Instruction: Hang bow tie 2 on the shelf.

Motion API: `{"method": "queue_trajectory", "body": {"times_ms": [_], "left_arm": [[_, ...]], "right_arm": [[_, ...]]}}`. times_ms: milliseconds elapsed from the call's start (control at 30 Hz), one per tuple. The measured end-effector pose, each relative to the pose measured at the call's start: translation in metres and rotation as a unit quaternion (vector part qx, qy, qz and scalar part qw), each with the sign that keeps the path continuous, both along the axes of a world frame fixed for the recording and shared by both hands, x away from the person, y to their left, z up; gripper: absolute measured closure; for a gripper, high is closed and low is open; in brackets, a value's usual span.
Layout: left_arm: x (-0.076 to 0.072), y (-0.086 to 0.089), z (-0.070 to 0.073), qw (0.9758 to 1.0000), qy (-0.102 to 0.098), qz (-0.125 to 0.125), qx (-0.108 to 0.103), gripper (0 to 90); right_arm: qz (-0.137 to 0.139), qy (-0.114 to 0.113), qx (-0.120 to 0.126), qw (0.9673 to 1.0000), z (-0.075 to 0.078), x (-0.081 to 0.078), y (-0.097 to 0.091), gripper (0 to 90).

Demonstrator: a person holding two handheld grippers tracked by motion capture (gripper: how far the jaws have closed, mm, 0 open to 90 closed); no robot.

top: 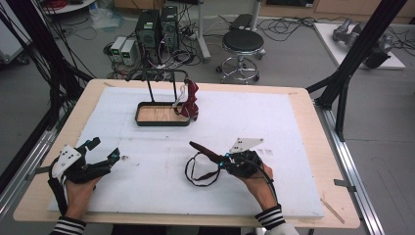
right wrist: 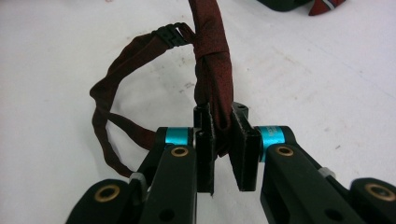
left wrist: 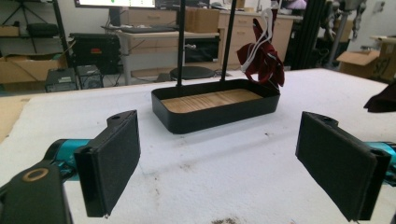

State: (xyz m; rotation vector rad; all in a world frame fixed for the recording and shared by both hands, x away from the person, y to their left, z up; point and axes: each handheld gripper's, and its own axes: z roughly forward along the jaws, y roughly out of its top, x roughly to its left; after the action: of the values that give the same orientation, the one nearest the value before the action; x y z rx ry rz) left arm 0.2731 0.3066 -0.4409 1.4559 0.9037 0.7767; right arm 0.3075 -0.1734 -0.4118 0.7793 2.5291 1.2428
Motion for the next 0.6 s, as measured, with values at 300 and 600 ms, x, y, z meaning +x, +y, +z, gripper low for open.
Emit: {"method": "queue_trajectory", "body": {"times_ms": [300, 600], "left_arm": [[0.004, -0.004, 0.024, 0.9987, -0.009, -0.042, 0.027, 14.3], [0.011, -0.020, 0.045, 0.9928, -0.022, -0.108, 0.048, 14.3]], "right_arm": [[0.010, -0.013, 0.022, 0.9996, 0.004, -0.002, -0.001, 81.7], [0.018, -0.025, 0.046, 0.9985, 0.008, -0.005, -0.003, 81.7]]}}
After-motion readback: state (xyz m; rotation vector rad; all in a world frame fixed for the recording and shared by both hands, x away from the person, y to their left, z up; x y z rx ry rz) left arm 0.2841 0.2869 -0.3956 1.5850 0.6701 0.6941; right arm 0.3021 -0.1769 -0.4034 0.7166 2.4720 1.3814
